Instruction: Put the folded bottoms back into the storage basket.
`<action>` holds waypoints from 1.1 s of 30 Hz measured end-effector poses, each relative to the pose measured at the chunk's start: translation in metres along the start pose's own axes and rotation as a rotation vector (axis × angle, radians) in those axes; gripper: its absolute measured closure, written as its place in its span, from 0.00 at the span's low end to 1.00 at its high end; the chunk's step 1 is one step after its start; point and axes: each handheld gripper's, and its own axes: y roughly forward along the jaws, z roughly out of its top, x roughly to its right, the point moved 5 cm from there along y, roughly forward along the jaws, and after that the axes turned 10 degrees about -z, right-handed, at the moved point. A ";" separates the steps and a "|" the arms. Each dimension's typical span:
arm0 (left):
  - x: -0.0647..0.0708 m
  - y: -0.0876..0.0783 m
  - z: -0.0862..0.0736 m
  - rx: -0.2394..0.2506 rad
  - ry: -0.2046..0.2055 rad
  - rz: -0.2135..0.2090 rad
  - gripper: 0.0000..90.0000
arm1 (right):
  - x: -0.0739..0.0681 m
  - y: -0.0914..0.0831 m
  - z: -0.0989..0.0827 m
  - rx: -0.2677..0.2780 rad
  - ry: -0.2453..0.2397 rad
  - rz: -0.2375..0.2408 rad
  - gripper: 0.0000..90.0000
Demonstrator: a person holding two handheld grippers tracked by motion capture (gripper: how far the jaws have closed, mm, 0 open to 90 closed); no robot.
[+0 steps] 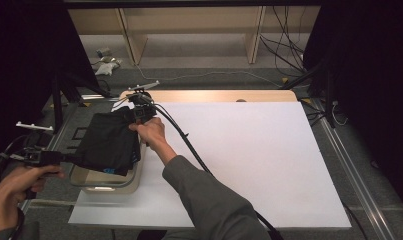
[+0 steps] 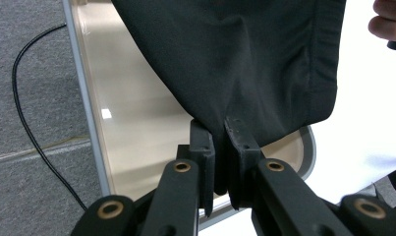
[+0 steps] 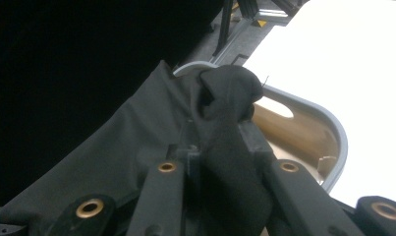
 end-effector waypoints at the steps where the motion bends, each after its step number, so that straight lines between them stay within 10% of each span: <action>1: -0.001 0.000 0.000 -0.002 -0.001 0.003 0.92 | 0.000 0.001 0.000 -0.002 0.001 -0.001 0.85; 33: -0.013 0.006 -0.006 -0.052 -0.028 0.063 0.91 | -0.005 0.016 -0.011 -0.021 -0.011 -0.015 0.84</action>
